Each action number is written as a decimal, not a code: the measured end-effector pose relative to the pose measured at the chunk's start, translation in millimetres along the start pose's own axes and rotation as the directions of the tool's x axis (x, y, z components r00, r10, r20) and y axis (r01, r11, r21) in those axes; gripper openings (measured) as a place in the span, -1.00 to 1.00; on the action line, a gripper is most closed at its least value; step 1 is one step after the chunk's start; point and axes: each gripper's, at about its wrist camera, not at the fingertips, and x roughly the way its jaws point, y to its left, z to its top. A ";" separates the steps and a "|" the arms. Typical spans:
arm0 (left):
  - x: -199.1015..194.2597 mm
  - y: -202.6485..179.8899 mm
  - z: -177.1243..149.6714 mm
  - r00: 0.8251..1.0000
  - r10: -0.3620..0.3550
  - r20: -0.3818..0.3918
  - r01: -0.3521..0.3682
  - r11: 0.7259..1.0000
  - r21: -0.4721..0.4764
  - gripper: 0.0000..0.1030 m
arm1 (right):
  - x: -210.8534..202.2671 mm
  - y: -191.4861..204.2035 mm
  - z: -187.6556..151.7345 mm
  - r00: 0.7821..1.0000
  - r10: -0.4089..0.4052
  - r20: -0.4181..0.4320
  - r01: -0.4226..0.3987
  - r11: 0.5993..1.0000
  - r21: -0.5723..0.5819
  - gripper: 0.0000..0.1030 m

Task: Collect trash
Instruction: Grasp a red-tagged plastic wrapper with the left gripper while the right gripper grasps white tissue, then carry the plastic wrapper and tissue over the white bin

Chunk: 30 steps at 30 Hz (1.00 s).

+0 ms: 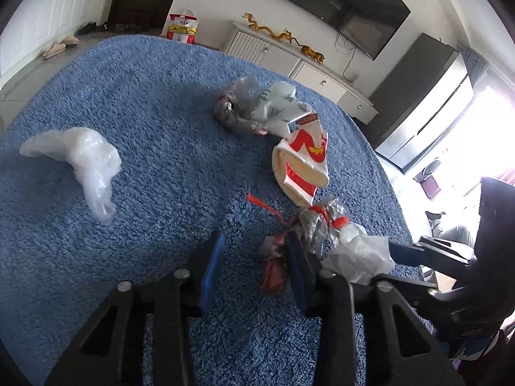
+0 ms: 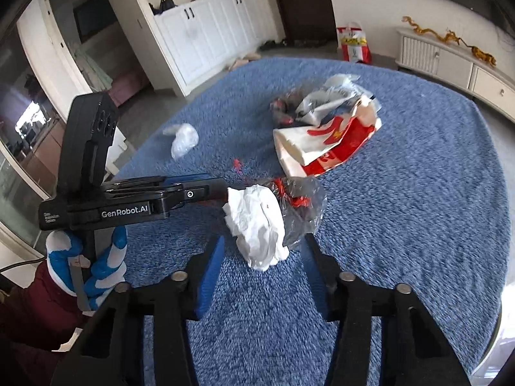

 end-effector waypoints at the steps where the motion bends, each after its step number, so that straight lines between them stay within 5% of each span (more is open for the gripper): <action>1: 0.5 -0.5 -0.4 1.000 -0.003 0.000 0.003 1.000 0.002 -0.45 | 3.2 0.5 0.3 1.000 0.000 -0.005 0.000 1.000 -0.002 -0.24; 3: 0.3 -2.0 -0.8 1.000 -0.019 0.002 0.019 1.000 0.006 -0.65 | 7.9 2.2 -0.1 1.000 0.002 -0.015 -0.002 1.000 -0.011 -0.59; 6: -2.3 -5.3 -2.5 1.000 -0.022 0.006 0.022 1.000 0.015 -0.76 | 6.3 6.4 -2.8 1.000 0.006 -0.013 -0.006 1.000 -0.026 -0.79; 20: -49.0 -30.6 -5.6 0.996 0.002 0.089 -0.005 0.999 0.035 -0.81 | -75.1 -2.4 -11.5 0.988 -0.001 0.155 0.002 1.000 -0.009 -0.85; 30: -92.1 -74.4 11.0 0.986 0.009 0.169 -0.026 0.995 0.097 -0.81 | -166.5 -51.7 -35.0 0.935 -0.109 0.339 0.080 0.992 0.099 -0.84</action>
